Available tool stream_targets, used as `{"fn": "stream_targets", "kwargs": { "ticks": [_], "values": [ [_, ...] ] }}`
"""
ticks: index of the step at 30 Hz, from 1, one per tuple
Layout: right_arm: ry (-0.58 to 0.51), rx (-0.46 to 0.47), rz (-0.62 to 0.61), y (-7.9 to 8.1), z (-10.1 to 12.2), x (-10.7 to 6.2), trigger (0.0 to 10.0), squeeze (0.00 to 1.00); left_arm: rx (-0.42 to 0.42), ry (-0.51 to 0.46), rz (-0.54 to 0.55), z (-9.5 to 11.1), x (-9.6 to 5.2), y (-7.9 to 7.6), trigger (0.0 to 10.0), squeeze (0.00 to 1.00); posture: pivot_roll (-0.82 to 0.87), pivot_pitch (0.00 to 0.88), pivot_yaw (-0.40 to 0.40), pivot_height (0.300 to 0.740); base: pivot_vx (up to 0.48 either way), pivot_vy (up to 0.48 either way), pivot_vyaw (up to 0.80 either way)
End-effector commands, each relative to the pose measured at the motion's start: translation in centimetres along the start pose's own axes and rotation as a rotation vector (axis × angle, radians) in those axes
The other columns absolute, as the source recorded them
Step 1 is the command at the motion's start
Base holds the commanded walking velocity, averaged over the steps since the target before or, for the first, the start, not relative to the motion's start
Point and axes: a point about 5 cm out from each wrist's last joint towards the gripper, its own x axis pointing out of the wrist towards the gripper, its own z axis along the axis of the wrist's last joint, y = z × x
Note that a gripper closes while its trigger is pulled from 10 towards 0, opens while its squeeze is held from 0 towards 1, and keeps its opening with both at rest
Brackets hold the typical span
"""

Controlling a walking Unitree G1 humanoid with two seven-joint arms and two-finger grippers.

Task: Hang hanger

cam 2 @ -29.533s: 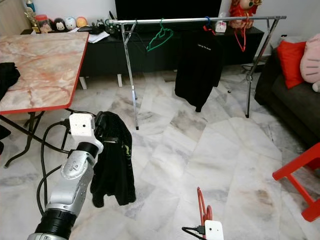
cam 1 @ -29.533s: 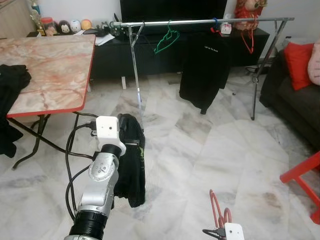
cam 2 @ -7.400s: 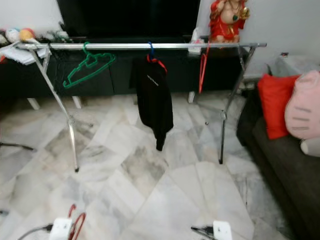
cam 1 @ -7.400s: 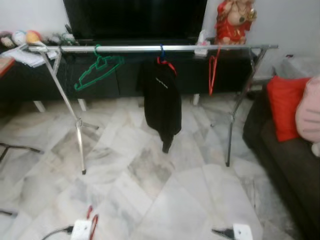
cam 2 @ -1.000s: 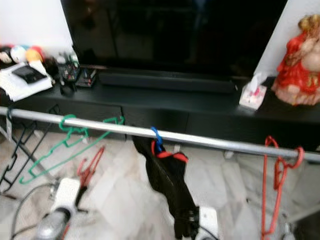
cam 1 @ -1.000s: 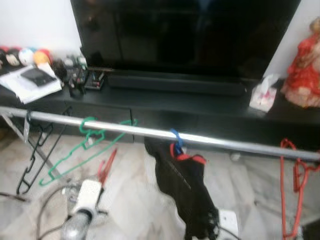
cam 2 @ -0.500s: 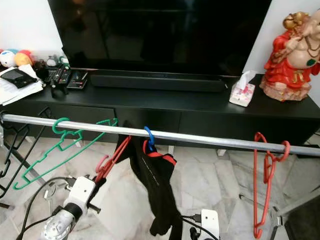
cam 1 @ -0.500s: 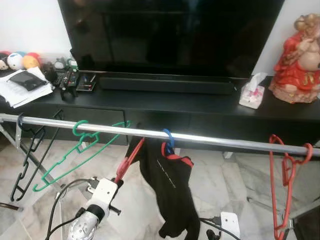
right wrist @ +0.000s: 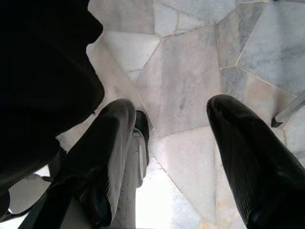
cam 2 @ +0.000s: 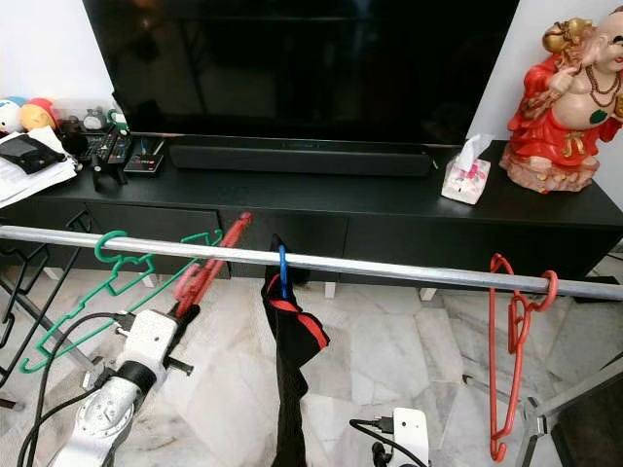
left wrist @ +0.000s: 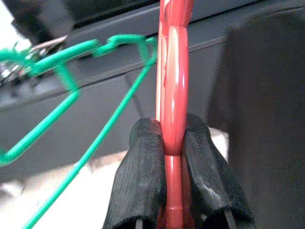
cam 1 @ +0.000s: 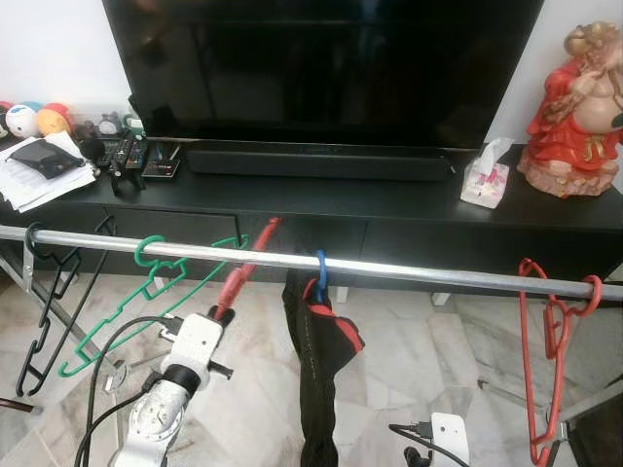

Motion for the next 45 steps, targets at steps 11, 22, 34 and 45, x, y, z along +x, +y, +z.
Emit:
{"fn": "stream_targets", "kwargs": {
  "ticks": [11,22,34,45],
  "values": [
    [0.005,-0.001,-0.01,-0.3,-0.1,0.0,10.0,0.0,-0.109,-0.018,0.069,2.4,3.4,-0.4,10.0,0.0,-0.14,0.026,-0.031,0.74,0.0,0.0,0.0],
    [0.004,0.003,-0.007,-0.1,-0.1,0.0,10.0,0.0,-0.13,0.05,0.059,2.3,4.7,-1.0,10.0,0.0,-0.15,0.043,-0.032,0.74,0.0,0.0,0.0],
    [0.003,0.006,-0.005,-0.1,0.0,0.0,10.0,0.0,-0.119,0.125,0.014,1.6,4.9,-1.8,10.0,0.0,-0.15,0.056,-0.034,0.74,0.0,0.0,0.0],
    [0.001,0.007,-0.005,-0.1,0.1,0.0,10.0,0.0,-0.148,0.093,-0.002,2.1,4.8,-2.2,10.0,1.0,-0.15,0.063,-0.033,0.74,0.0,0.0,0.0]
  ]
}}
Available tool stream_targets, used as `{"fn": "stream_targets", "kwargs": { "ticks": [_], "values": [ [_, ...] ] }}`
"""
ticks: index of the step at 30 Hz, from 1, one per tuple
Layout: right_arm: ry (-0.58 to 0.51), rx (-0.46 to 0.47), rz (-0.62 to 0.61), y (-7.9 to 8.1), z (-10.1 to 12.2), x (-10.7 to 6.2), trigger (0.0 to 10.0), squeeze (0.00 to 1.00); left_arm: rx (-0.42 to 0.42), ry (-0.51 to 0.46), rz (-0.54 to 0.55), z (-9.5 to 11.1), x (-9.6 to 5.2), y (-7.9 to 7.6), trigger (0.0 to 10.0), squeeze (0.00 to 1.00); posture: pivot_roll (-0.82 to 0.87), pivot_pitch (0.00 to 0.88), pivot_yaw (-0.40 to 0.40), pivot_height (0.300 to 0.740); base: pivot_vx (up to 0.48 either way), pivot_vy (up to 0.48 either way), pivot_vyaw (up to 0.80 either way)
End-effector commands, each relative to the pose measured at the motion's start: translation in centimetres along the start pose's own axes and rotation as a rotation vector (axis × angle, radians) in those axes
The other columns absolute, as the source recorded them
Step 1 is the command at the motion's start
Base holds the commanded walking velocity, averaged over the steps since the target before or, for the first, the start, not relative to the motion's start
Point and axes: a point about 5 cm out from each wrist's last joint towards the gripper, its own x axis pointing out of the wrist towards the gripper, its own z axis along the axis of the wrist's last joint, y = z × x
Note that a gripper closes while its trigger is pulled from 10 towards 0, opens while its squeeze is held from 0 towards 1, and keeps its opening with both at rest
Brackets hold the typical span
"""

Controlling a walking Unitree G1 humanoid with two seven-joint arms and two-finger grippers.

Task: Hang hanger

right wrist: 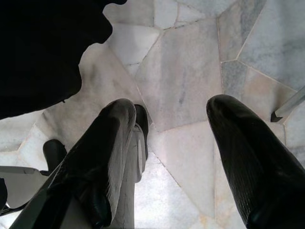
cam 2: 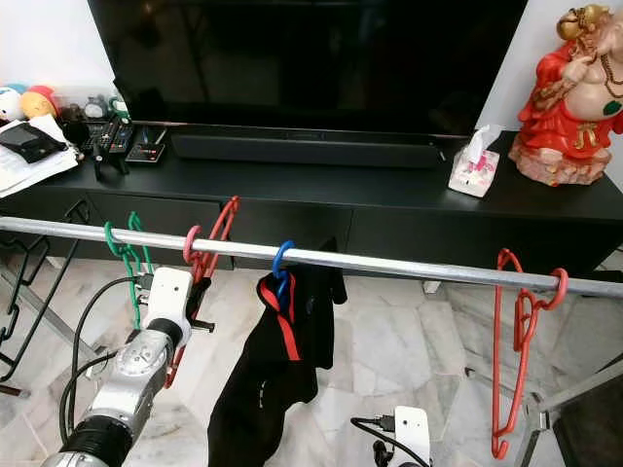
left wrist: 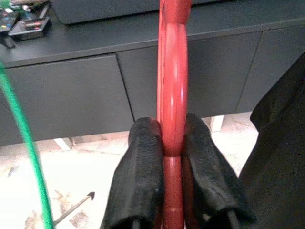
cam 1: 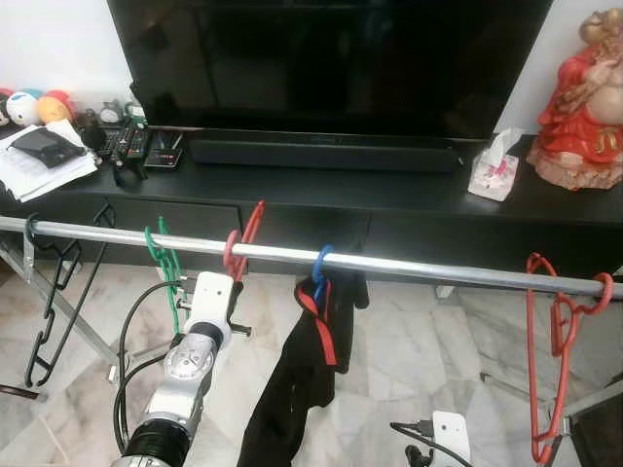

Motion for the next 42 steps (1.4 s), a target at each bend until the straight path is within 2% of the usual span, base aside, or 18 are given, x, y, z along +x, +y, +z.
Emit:
{"fn": "stream_targets", "kwargs": {
  "ticks": [1,16,21,26,32,35,36,38,39,42],
  "values": [
    [0.007,0.001,-0.002,0.0,-0.1,0.0,10.0,0.0,-0.014,0.0,-0.008,0.0,-0.1,-0.1,10.0,1.0,-0.15,0.065,-0.033,0.74,0.0,0.0,0.0],
    [0.009,0.003,-0.001,0.0,-0.2,0.0,10.0,0.0,-0.02,-0.099,-0.028,1.3,-1.1,0.0,10.0,1.0,-0.14,0.046,-0.03,0.74,0.0,0.0,0.0],
    [0.011,0.003,-0.001,0.0,-0.3,0.0,10.0,0.0,-0.035,-0.143,-0.084,2.1,-2.0,-0.5,10.0,1.0,-0.14,0.037,-0.029,0.74,0.0,0.0,0.0],
    [0.012,0.002,0.001,0.0,-0.3,0.0,10.0,0.0,-0.031,-0.153,-0.082,2.1,-2.6,-0.4,10.0,1.0,-0.14,0.035,-0.029,0.74,0.0,0.0,0.0],
    [0.013,0.001,-0.001,-0.1,-0.4,-0.1,10.0,0.0,-0.004,-0.206,-0.051,2.9,-4.7,0.7,10.0,1.0,-0.13,0.024,-0.028,0.74,0.0,0.0,0.0],
    [0.015,-0.005,0.0,-0.1,-0.4,-0.1,10.0,0.0,0.021,-0.244,-0.002,3.3,-5.9,1.3,10.0,1.0,-0.13,0.015,-0.029,0.74,0.0,0.0,0.0],
    [0.015,-0.005,0.0,-0.1,-0.5,-0.1,10.0,0.0,0.018,-0.248,0.004,3.3,-6.1,1.4,10.0,0.0,-0.13,0.008,-0.029,0.74,0.0,0.0,0.0],
    [0.015,-0.005,0.001,-0.1,-0.5,-0.1,10.0,0.0,0.024,-0.255,0.013,3.4,-6.5,1.5,10.0,0.0,-0.13,0.008,-0.029,0.74,0.0,0.0,0.0],
    [0.016,-0.008,0.0,-0.2,-0.5,-0.1,10.0,0.0,0.054,-0.271,0.037,3.6,-7.7,1.7,10.0,0.0,-0.12,0.0,-0.03,0.74,0.0,0.0,0.0],
    [0.017,-0.012,-0.001,-0.2,-0.5,-0.1,10.0,0.0,0.078,-0.279,0.086,3.6,-9.2,2.2,10.0,0.0,-0.12,0.0,-0.03,0.74,0.0,0.0,0.0]
  ]
}}
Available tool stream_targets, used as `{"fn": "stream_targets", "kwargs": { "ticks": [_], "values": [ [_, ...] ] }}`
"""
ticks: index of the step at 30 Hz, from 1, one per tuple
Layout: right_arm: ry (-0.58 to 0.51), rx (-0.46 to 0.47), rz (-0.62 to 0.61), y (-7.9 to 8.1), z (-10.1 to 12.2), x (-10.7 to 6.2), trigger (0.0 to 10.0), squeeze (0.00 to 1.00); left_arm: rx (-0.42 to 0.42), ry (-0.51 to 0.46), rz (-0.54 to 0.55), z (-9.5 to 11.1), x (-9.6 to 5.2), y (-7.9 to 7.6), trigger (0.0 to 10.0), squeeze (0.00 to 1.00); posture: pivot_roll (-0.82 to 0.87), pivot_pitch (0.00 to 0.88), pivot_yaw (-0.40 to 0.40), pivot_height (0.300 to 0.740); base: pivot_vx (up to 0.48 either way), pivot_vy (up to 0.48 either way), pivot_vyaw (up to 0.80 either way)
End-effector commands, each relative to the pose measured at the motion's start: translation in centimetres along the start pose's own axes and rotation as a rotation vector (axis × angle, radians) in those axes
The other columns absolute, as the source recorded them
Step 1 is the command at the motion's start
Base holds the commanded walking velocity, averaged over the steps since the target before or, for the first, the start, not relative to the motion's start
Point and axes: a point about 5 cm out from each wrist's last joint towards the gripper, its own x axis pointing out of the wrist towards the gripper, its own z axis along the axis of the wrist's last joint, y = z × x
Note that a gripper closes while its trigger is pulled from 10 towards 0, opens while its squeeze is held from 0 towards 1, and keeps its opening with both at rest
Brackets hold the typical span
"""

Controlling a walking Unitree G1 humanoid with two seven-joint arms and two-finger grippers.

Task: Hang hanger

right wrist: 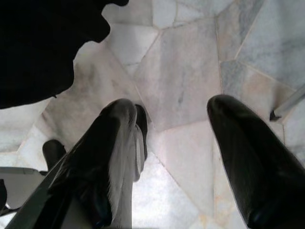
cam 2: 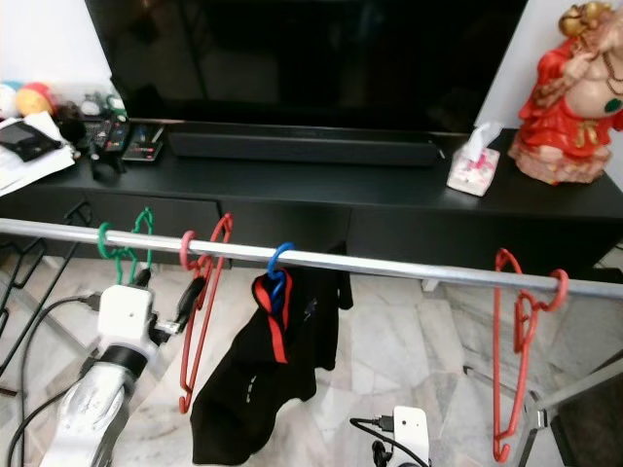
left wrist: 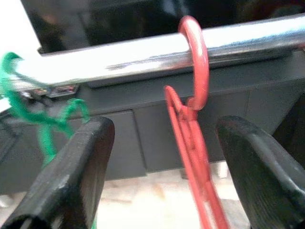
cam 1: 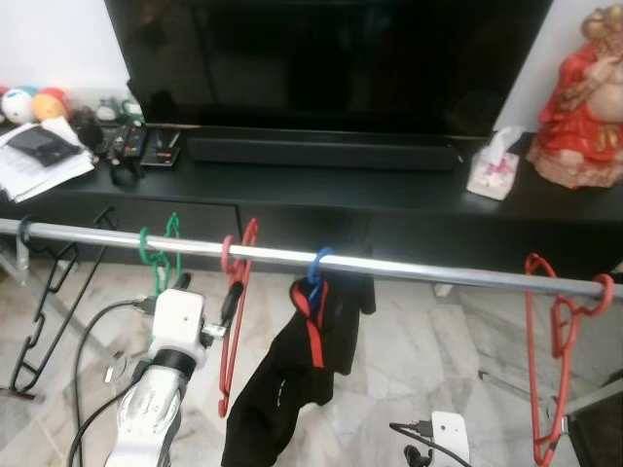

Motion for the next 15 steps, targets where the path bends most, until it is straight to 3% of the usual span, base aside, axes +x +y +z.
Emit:
{"fn": "stream_targets", "kwargs": {
  "ticks": [1,2,3,4,11,15],
  "values": [
    [0.014,-0.007,-0.002,-0.1,-0.4,-0.1,10.0,0.0,0.036,-0.013,0.035,0.5,-0.5,0.6,10.0,0.0,-0.12,0.0,-0.03,0.74,0.0,0.0,0.0],
    [0.014,-0.008,-0.002,-0.1,-0.4,-0.1,10.0,0.0,0.065,-0.005,0.116,0.4,-1.5,1.6,10.0,0.0,-0.12,0.0,-0.029,0.74,0.0,0.0,0.0],
    [0.014,-0.008,-0.002,-0.1,-0.4,-0.1,10.0,0.0,0.065,-0.005,0.116,0.4,-1.5,1.6,10.0,0.0,-0.12,0.0,-0.029,0.74,0.0,0.0,0.0],
    [0.013,-0.009,-0.001,-0.1,-0.4,-0.1,10.0,0.0,0.111,0.019,0.208,-0.2,-2.7,3.0,10.0,0.0,-0.11,0.0,-0.032,0.74,0.0,0.0,0.0],
    [0.012,-0.01,0.0,-0.1,-0.3,0.0,10.0,0.0,0.179,0.146,0.401,-2.6,-5.2,6.2,10.0,0.0,-0.11,0.0,-0.033,0.74,0.0,0.0,0.0],
    [0.011,-0.006,-0.005,-0.1,-0.3,0.0,10.0,0.0,0.257,0.271,0.606,-4.0,-8.1,9.3,10.0,0.0,-0.1,0.0,-0.031,0.74,0.0,0.0,0.0]
  ]
}}
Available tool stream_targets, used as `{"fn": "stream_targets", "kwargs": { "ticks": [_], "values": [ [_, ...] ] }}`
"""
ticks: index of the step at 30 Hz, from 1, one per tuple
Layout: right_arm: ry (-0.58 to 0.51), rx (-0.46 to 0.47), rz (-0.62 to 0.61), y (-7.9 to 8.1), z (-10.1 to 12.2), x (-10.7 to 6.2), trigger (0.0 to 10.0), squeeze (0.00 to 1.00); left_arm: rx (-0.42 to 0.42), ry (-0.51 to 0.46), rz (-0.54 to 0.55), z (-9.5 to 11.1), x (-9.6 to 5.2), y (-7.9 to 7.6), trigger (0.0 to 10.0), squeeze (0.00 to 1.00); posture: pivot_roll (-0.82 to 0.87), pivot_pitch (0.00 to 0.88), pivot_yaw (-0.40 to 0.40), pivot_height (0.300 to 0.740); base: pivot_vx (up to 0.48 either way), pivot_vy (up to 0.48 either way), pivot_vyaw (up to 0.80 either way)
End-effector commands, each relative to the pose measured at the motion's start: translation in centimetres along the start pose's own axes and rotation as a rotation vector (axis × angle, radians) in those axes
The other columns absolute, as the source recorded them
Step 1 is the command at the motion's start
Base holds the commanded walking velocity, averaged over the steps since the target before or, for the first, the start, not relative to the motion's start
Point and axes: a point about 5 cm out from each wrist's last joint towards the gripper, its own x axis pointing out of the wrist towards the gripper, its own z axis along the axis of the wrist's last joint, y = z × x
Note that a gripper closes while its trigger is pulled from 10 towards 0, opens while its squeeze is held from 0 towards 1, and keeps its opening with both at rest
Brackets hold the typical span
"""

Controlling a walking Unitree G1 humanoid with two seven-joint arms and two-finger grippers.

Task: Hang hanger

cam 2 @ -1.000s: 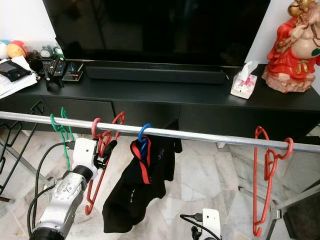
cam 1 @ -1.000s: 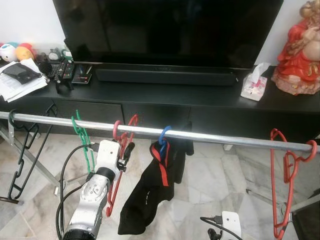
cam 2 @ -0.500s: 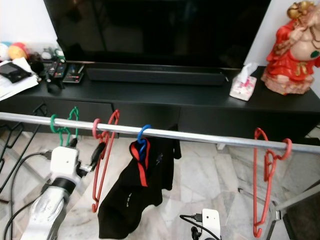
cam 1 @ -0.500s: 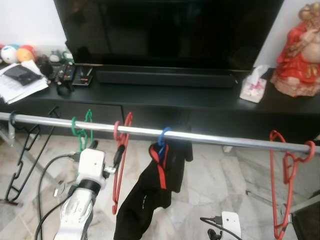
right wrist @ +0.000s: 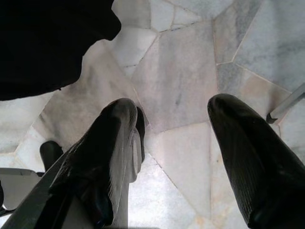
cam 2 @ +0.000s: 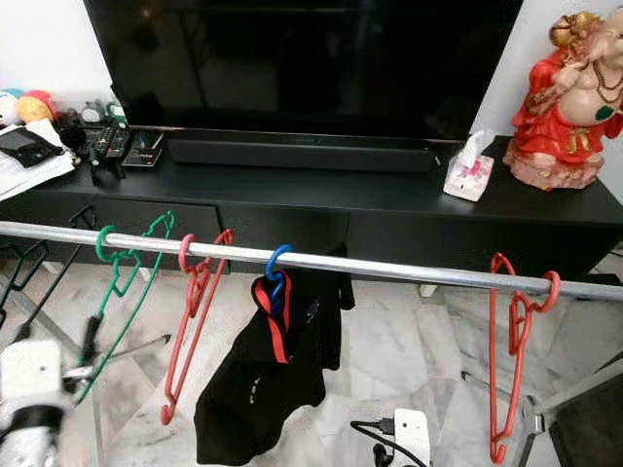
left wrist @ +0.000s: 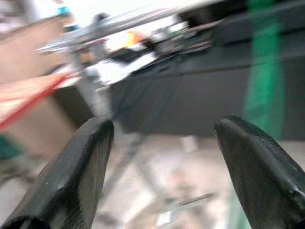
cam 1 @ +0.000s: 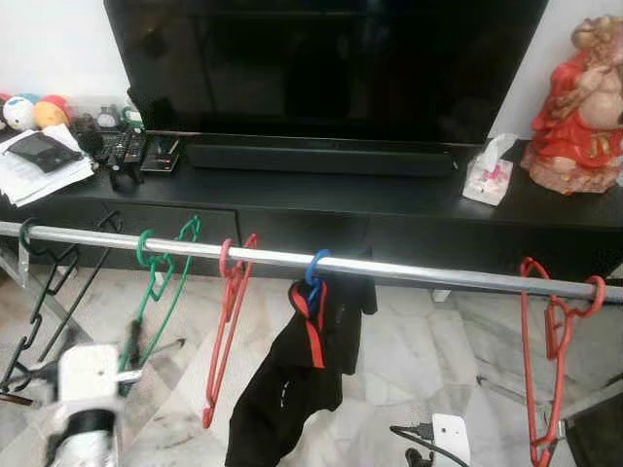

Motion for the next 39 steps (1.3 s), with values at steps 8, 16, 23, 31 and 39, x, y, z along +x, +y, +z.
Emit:
{"fn": "stream_targets", "kwargs": {
  "ticks": [8,16,23,31,39],
  "values": [
    [0.005,-0.008,-0.002,0.0,0.0,0.0,10.0,0.0,0.163,0.314,0.262,-6.4,-2.0,4.7,10.0,0.0,-0.1,0.009,-0.03,0.74,0.0,0.0,0.0],
    [0.005,0.022,-0.03,-0.1,0.0,0.0,10.0,0.0,0.239,0.621,0.188,-11.0,-2.1,4.2,10.0,0.0,-0.1,0.022,-0.031,0.74,0.0,0.0,0.0],
    [0.007,0.021,-0.029,0.0,0.1,0.0,10.0,0.0,0.348,0.736,-0.181,-13.7,-2.1,-0.1,10.0,0.0,-0.11,0.029,-0.025,0.74,0.0,0.0,0.0],
    [0.002,0.034,-0.043,0.0,0.0,0.0,10.0,0.0,0.316,0.807,-0.455,-14.5,-3.0,-5.5,10.0,0.0,-0.13,0.022,-0.013,0.74,0.0,0.0,0.0],
    [-0.007,0.033,-0.043,0.1,0.1,0.0,10.0,0.0,0.226,0.869,-0.554,-13.9,-3.4,-9.4,10.0,0.0,-0.14,0.02,-0.009,0.74,0.0,0.0,0.0]
  ]
}}
